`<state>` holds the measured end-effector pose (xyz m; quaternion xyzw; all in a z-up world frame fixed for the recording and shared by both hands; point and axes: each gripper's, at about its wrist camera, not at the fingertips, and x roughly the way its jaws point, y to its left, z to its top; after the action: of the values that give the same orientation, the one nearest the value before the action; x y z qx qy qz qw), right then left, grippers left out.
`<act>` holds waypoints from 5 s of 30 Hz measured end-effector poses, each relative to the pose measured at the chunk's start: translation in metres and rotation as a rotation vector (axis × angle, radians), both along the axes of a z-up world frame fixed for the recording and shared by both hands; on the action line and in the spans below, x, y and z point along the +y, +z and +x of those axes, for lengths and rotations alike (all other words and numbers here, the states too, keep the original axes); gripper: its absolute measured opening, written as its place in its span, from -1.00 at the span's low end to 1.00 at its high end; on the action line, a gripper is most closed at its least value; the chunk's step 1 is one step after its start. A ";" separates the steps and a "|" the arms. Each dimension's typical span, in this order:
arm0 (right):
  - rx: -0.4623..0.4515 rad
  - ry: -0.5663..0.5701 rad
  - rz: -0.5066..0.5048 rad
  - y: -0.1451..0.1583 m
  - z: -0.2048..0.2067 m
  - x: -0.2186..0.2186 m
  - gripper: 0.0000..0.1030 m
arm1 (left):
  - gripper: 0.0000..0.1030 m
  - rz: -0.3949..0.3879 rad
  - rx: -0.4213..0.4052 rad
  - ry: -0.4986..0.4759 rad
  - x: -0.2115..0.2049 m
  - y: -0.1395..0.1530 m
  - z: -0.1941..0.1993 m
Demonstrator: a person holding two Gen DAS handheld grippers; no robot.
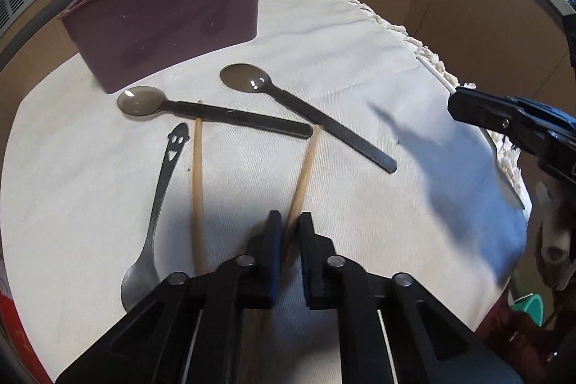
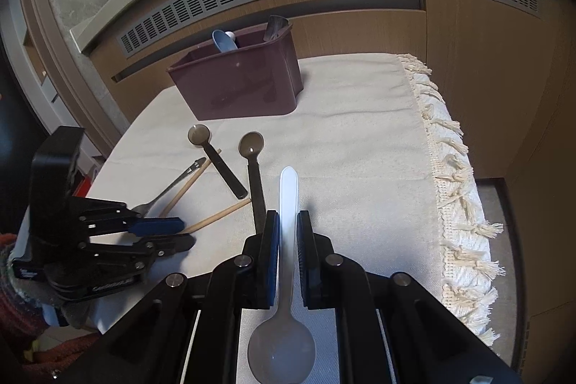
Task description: Organize utensils
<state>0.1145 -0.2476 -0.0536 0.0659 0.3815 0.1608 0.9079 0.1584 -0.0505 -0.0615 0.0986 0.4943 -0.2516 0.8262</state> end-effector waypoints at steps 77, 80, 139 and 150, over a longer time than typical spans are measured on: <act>0.051 0.270 -0.222 -0.034 0.108 0.081 -0.59 | -0.24 -0.298 -0.217 0.458 0.122 0.036 0.028; 0.064 0.263 -0.252 -0.043 0.112 0.090 -0.58 | -0.24 -0.274 -0.166 0.460 0.126 0.023 0.020; 0.033 0.110 0.010 -0.034 0.018 0.027 -0.47 | -0.24 -0.112 -0.035 0.392 0.109 0.022 -0.005; 0.075 0.195 -0.179 -0.041 0.035 0.077 -0.46 | -0.24 -0.114 -0.065 0.371 0.114 0.024 0.009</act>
<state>0.1496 -0.1704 -0.0946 -0.0466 0.4326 0.2109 0.8754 0.1675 0.0632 -0.0376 -0.0331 0.4623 -0.1191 0.8781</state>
